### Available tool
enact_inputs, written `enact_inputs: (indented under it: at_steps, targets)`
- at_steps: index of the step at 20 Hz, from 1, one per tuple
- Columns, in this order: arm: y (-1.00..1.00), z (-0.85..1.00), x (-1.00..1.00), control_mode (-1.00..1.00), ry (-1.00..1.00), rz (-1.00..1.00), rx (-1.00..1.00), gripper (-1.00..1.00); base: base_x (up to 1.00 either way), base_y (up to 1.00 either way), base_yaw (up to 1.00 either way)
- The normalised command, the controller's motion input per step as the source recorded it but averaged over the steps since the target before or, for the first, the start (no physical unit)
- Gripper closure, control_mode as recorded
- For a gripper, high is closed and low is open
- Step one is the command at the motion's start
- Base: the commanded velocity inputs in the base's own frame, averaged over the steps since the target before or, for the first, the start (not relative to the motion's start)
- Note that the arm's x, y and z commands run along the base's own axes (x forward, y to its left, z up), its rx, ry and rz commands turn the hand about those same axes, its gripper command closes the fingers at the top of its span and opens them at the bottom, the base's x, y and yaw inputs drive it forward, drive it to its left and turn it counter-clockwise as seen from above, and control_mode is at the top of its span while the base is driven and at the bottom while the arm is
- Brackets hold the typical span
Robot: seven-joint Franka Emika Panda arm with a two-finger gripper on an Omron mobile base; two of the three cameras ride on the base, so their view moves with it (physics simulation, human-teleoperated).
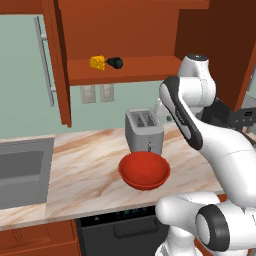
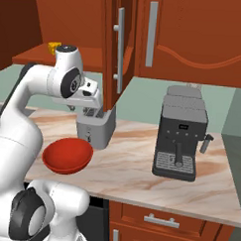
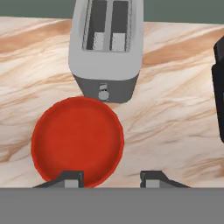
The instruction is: Pick the eggplant from the cabinet and place it in the bowl. Then pick the bowl and place it in the sink. Then turn on the sink facuet.
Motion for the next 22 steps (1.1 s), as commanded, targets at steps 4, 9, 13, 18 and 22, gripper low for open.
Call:
enact_inputs:
  at_steps: [4, 9, 13, 18, 22]
  targets:
    - [-0.02, 0.29, -0.08, -1.00, -0.13, 0.03, -0.03, -1.00, 0.00, 0.00, 0.00]
    - [0.09, 0.76, -0.03, -1.00, -0.24, 0.14, 0.00, -1.00, 0.00, 0.00, 0.00]
    - [0.16, 0.71, 0.00, -1.00, -0.24, 0.10, 0.00, -1.00, 0.00, 0.00, 0.00]
    - [0.25, 0.69, 0.00, -1.00, -0.20, 0.04, 0.00, -1.00, 0.00, 0.00, 0.00]
    - [0.38, 0.66, 0.07, -1.00, -0.16, 0.01, 0.00, -1.00, 0.00, 0.00, 0.00]
